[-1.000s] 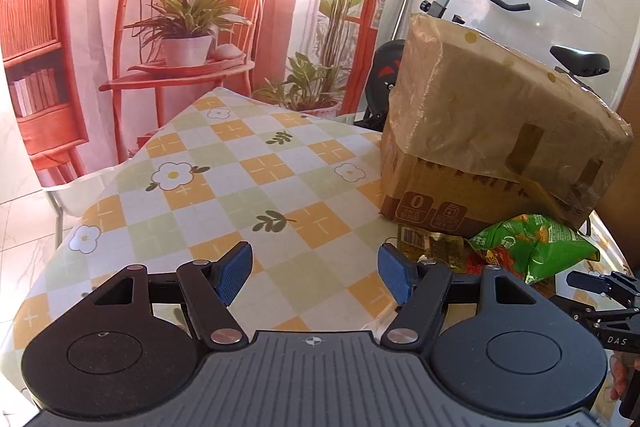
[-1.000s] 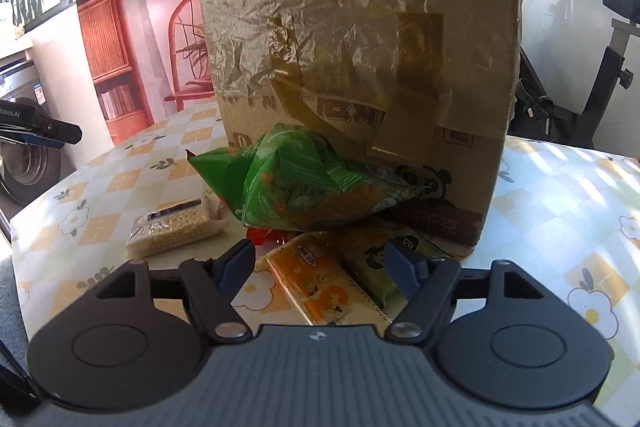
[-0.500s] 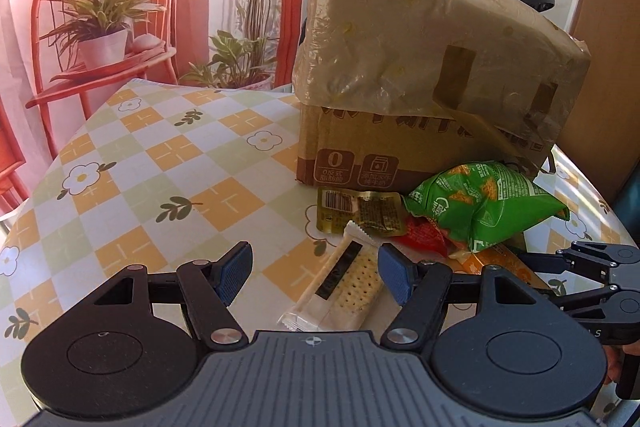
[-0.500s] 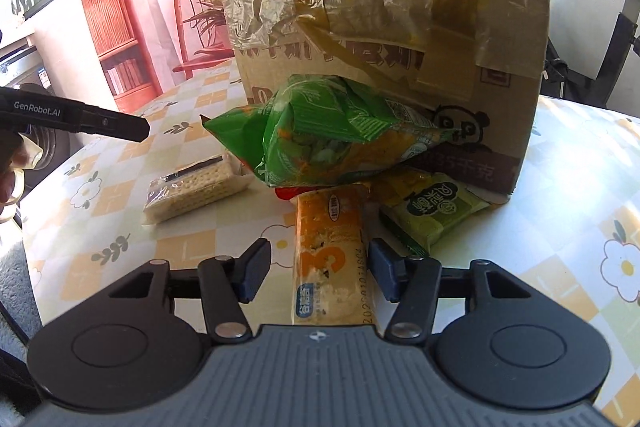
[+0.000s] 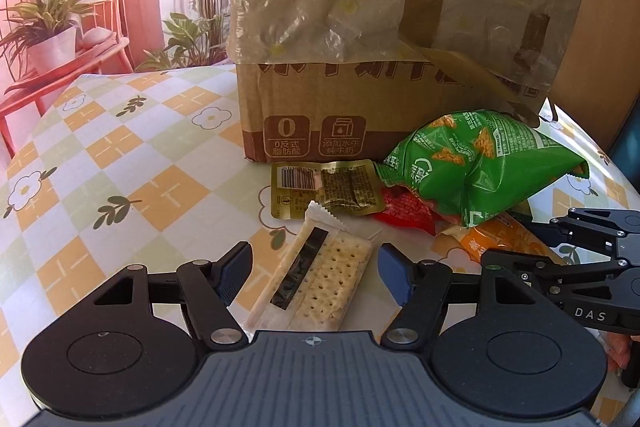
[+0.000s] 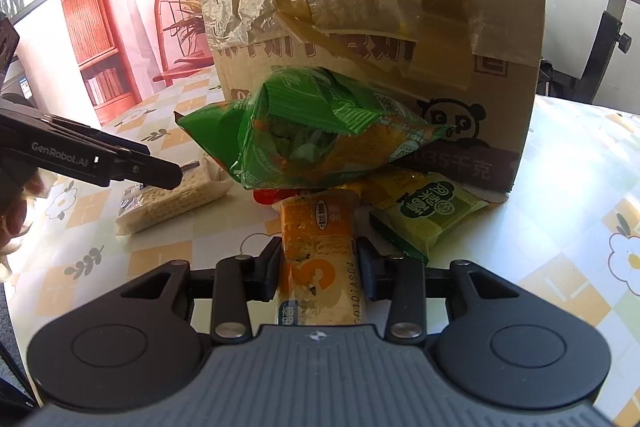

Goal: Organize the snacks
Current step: 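Grasp the white cracker packet with the left tool while the right tool grasps the orange-labelled biscuit packet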

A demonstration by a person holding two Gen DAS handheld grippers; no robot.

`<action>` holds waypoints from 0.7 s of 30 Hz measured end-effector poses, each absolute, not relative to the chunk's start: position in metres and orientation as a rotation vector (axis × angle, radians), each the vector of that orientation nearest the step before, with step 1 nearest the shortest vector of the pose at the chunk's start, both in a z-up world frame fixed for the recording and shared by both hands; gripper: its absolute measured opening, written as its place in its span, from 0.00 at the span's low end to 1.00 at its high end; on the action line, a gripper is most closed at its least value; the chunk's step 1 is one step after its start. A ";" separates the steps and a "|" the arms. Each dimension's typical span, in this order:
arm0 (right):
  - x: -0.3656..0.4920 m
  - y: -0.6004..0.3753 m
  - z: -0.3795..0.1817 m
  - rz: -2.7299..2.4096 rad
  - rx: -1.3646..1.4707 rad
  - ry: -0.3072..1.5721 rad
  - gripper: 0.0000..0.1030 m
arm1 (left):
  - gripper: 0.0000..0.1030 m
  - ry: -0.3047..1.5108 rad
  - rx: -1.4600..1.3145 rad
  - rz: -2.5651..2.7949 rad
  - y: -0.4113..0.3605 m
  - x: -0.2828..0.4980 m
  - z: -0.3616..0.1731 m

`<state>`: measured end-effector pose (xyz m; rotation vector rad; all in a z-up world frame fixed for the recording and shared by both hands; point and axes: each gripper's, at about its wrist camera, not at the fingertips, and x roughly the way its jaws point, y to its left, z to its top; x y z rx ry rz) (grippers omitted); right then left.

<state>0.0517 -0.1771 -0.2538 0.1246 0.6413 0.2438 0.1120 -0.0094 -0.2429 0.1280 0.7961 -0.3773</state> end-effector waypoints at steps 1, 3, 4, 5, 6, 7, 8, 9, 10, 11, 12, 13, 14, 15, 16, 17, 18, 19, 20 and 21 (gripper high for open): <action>0.052 -0.176 -0.253 0.244 0.127 0.641 0.39 | 0.69 0.802 0.142 -0.379 -0.012 0.115 -0.246; 0.052 -0.176 -0.254 0.245 0.134 0.640 0.39 | 0.69 0.805 0.158 -0.377 -0.016 0.119 -0.252; 0.052 -0.177 -0.254 0.245 0.136 0.640 0.39 | 0.69 0.807 0.165 -0.373 -0.018 0.121 -0.255; 0.052 -0.177 -0.254 0.245 0.136 0.639 0.40 | 0.69 0.808 0.166 -0.366 -0.020 0.121 -0.257; 0.052 -0.177 -0.254 0.244 0.135 0.639 0.40 | 0.67 0.810 0.163 -0.361 -0.020 0.121 -0.259; 0.052 -0.176 -0.254 0.244 0.134 0.638 0.40 | 0.65 0.814 0.156 -0.358 -0.021 0.121 -0.261; 0.052 -0.176 -0.254 0.243 0.133 0.638 0.40 | 0.60 0.817 0.153 -0.358 -0.022 0.119 -0.263; 0.052 -0.176 -0.254 0.243 0.132 0.638 0.40 | 0.58 0.813 0.160 -0.349 -0.023 0.117 -0.264; 0.051 -0.176 -0.254 0.243 0.133 0.638 0.40 | 0.56 0.805 0.165 -0.342 -0.024 0.113 -0.265; 0.051 -0.176 -0.254 0.244 0.135 0.638 0.40 | 0.53 0.803 0.160 -0.338 -0.024 0.109 -0.266; 0.052 -0.176 -0.254 0.244 0.136 0.638 0.40 | 0.51 0.803 0.148 -0.334 -0.024 0.105 -0.266; 0.051 -0.176 -0.254 0.245 0.139 0.638 0.40 | 0.50 0.799 0.143 -0.332 -0.024 0.100 -0.267; 0.051 -0.177 -0.254 0.245 0.140 0.638 0.40 | 0.49 0.793 0.143 -0.331 -0.024 0.095 -0.267; 0.051 -0.177 -0.254 0.245 0.141 0.638 0.40 | 0.49 0.789 0.143 -0.329 -0.024 0.090 -0.267; 0.051 -0.177 -0.254 0.245 0.140 0.638 0.40 | 0.48 0.784 0.142 -0.327 -0.023 0.084 -0.268; 0.051 -0.177 -0.254 0.245 0.140 0.638 0.40 | 0.48 0.779 0.140 -0.326 -0.022 0.079 -0.268; 0.051 -0.177 -0.254 0.246 0.142 0.638 0.40 | 0.48 0.776 0.137 -0.323 -0.021 0.075 -0.268; 0.051 -0.178 -0.254 0.247 0.144 0.639 0.40 | 0.48 0.774 0.133 -0.320 -0.020 0.072 -0.268; 0.051 -0.179 -0.254 0.247 0.146 0.639 0.40 | 0.48 0.773 0.128 -0.315 -0.019 0.070 -0.268; 0.051 -0.179 -0.254 0.247 0.146 0.639 0.40 | 0.48 0.772 0.118 -0.309 -0.018 0.069 -0.268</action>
